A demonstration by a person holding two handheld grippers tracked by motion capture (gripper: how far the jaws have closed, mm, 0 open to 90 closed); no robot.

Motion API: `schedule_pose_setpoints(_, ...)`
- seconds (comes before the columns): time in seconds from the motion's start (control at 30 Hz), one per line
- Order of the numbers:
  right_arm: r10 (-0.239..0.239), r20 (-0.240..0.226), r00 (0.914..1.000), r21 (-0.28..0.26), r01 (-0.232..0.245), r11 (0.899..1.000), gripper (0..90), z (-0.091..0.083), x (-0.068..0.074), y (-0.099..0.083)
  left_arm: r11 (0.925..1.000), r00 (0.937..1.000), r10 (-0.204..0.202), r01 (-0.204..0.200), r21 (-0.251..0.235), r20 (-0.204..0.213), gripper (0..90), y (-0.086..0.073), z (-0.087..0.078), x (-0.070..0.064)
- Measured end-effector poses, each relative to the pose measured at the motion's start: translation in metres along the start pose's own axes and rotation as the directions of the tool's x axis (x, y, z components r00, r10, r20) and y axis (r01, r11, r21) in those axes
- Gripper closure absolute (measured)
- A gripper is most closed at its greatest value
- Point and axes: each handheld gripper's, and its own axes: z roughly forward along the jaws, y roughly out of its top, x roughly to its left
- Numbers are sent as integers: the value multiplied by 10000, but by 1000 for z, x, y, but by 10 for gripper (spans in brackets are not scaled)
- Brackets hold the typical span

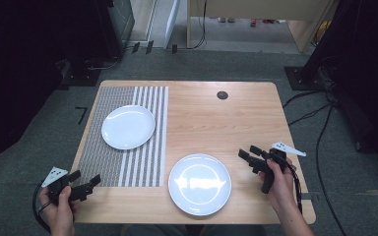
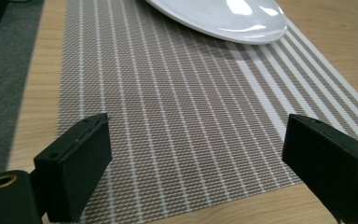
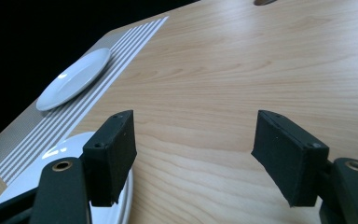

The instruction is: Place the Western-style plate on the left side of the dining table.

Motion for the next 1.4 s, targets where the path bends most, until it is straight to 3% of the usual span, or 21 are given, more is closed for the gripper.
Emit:
schedule_pose_setpoints(0.43,-72,555,9984,8,72,10000,284,-48,-29,-20,9997,10000,33,-32,235,-32,83,-4,4,0)
schedule_pose_setpoints(0.73,-204,1354,9906,15,204,9998,280,-81,-44,-31,9989,10000,13,-12,466,-18,83,-4,7,-1)
schedule_pose_setpoints(0.9,-439,1788,9829,255,400,9989,261,-94,-50,-39,9988,10000,47,-44,490,-64,83,-4,7,-2)
schedule_pose_setpoints(1.07,-877,2571,9624,833,684,9942,230,-103,-55,-43,9988,10000,1,0,482,-23,83,-4,7,-1)
schedule_pose_setpoints(1.2,-736,2872,9550,1282,379,9910,205,-103,-56,-44,9988,10000,35,-32,494,-62,82,-4,7,-2)
schedule_pose_setpoints(1.4,-1241,3175,9401,1555,775,9848,192,-99,-51,-44,9991,9998,-174,171,400,69,83,-4,6,0)
